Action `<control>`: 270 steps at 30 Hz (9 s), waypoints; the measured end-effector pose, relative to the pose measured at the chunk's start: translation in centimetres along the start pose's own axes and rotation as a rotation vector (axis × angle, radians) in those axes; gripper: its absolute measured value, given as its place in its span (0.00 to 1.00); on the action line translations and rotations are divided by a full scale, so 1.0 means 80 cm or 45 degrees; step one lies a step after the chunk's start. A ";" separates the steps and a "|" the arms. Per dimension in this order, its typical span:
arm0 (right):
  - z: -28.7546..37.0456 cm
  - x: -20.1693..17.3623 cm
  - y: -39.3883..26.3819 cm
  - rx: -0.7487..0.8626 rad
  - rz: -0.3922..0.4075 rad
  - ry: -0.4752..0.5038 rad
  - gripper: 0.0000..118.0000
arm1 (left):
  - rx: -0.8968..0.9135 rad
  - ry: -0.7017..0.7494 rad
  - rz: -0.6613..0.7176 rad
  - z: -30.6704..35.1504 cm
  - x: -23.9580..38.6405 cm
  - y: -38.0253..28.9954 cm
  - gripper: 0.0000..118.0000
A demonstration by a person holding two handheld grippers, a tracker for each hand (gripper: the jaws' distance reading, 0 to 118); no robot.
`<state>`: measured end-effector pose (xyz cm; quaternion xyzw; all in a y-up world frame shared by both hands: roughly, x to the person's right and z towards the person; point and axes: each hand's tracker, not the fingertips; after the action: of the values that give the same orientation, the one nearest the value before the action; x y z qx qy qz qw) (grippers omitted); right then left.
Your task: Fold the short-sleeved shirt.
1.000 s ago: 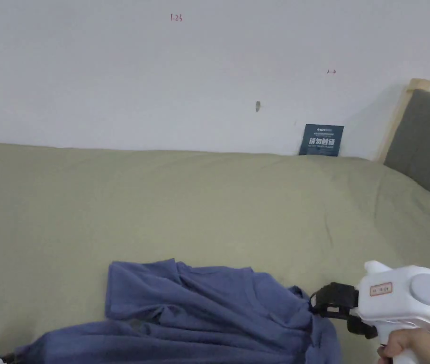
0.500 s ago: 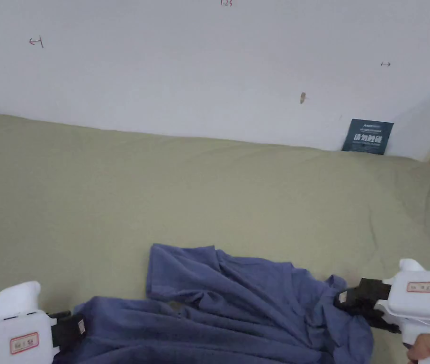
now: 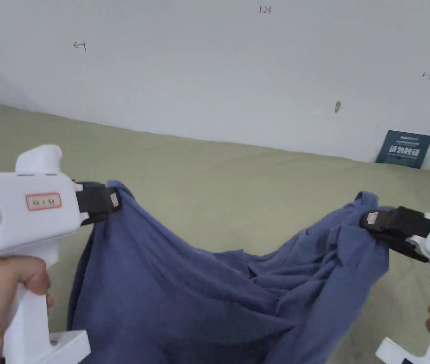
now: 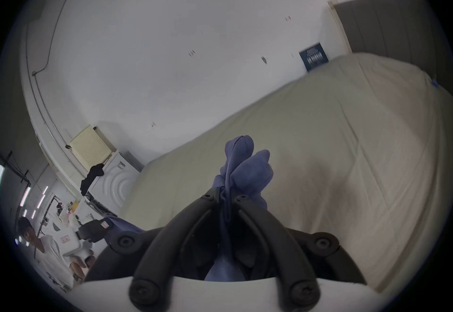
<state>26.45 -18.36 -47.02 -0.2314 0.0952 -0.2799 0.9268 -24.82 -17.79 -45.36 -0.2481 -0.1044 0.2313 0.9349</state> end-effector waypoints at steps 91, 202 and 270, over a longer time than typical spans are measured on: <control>0.223 -0.094 -0.221 -0.106 0.659 -0.210 0.06 | -0.481 0.404 -0.135 0.218 -0.049 -0.458 0.04; 0.168 -0.124 -0.011 0.164 0.651 -0.021 0.04 | -0.076 0.234 -0.509 0.142 -0.155 -0.136 0.04; 0.330 -0.114 -0.328 -0.268 0.514 -0.332 0.02 | -0.358 0.595 -0.493 0.268 -0.193 -0.376 0.66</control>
<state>14.58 -22.62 -10.86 -0.3369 0.0477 -0.0456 0.9392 -33.43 -39.52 -12.86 -0.3966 0.0369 -0.0305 0.9168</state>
